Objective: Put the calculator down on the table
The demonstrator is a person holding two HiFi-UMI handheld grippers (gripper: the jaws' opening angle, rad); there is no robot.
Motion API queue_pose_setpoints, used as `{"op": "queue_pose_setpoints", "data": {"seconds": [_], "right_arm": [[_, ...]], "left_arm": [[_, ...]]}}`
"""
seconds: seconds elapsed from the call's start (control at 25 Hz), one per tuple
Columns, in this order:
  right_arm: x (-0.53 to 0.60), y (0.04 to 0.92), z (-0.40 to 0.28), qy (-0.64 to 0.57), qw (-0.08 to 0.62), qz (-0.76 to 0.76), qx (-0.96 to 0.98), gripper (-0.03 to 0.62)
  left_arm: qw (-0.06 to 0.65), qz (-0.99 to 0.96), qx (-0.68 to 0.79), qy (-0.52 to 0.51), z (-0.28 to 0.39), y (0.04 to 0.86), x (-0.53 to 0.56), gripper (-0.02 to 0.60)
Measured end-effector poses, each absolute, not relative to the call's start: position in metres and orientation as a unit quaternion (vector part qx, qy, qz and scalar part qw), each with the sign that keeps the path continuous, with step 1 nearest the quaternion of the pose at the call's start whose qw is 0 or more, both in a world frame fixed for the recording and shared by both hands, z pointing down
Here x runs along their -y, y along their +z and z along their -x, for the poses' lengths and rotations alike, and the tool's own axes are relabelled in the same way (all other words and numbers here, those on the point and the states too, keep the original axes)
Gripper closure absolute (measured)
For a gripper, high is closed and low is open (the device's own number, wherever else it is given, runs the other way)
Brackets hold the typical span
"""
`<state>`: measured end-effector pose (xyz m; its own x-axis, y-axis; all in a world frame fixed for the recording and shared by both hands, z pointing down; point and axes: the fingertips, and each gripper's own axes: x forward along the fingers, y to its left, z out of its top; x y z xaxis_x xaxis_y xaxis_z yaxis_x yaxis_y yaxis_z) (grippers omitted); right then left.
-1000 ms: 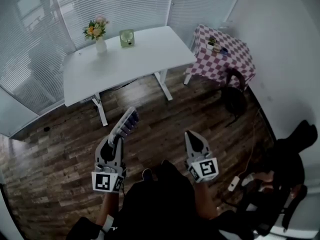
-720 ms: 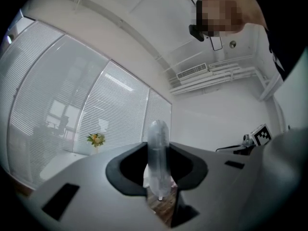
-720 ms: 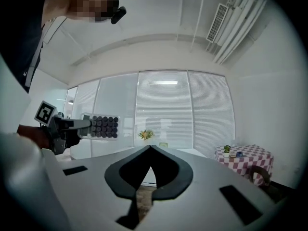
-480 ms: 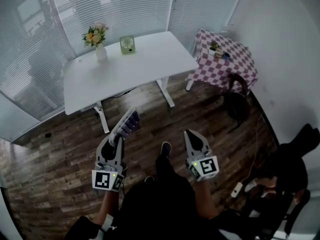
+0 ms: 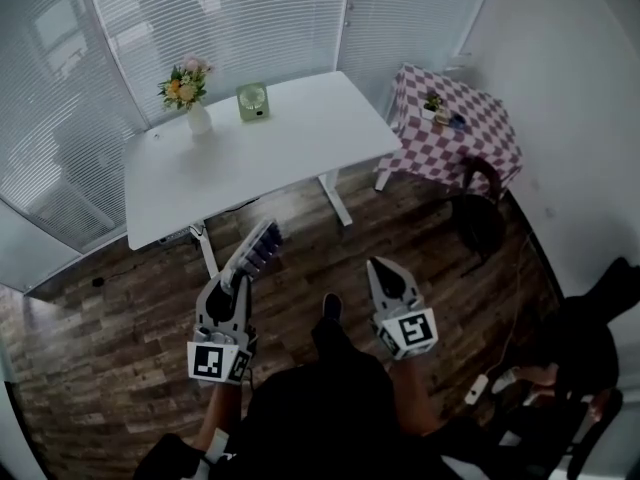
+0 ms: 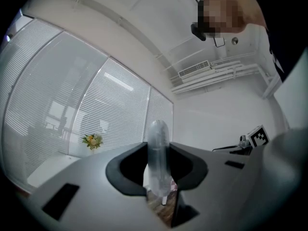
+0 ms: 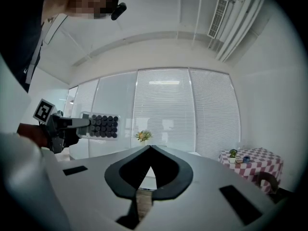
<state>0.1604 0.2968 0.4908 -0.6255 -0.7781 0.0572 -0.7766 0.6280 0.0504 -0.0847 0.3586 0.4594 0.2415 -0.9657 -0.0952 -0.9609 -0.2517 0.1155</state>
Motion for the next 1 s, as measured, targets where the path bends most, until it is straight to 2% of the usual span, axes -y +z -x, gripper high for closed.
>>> {"op": "queue_pose_setpoints", "data": {"seconds": [1.0], "right_arm": [[-0.100, 0.485, -0.186, -0.001, 0.040, -0.391, 0.919, 0.588]], "left_arm": [[0.042, -0.767, 0.637, -0.064, 0.048, 0.458, -0.176, 0.482]]}}
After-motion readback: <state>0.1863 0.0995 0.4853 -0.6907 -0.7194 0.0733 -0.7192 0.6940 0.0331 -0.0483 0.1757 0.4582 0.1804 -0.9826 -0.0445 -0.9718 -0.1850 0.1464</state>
